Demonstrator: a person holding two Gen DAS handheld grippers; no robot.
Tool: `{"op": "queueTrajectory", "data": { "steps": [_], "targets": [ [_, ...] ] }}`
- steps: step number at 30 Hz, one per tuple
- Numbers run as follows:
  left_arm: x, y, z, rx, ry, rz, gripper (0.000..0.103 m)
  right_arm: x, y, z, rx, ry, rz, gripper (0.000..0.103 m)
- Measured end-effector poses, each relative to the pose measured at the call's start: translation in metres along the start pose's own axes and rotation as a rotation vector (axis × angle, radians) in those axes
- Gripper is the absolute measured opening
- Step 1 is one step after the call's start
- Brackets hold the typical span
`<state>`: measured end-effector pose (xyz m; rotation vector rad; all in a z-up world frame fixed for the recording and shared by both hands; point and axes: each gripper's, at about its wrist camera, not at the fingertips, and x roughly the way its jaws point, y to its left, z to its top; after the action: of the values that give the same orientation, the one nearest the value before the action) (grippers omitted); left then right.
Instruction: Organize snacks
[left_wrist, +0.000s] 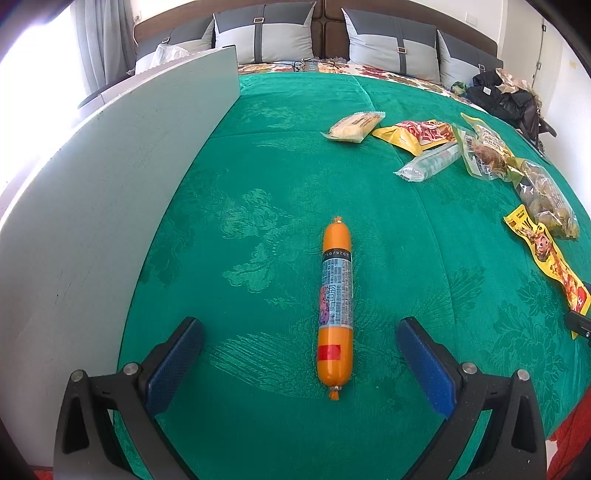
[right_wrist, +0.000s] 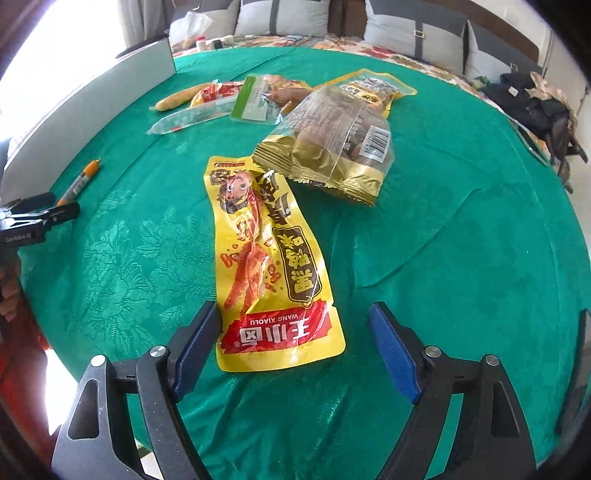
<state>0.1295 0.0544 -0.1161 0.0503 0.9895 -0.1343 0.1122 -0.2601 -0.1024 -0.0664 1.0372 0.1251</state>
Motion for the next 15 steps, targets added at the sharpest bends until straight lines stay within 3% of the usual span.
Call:
{"op": "queueTrajectory", "data": {
  "steps": [10, 15],
  "targets": [
    [0.001, 0.0, 0.001, 0.022, 0.012, -0.016, 0.103, -0.004, 0.001, -0.011, 0.008, -0.072, -0.008, 0.092],
    [-0.001, 0.0, 0.003, 0.049, 0.028, -0.042, 0.097, -0.006, 0.0, -0.008, 0.008, 0.001, -0.008, 0.091]
  ]
}}
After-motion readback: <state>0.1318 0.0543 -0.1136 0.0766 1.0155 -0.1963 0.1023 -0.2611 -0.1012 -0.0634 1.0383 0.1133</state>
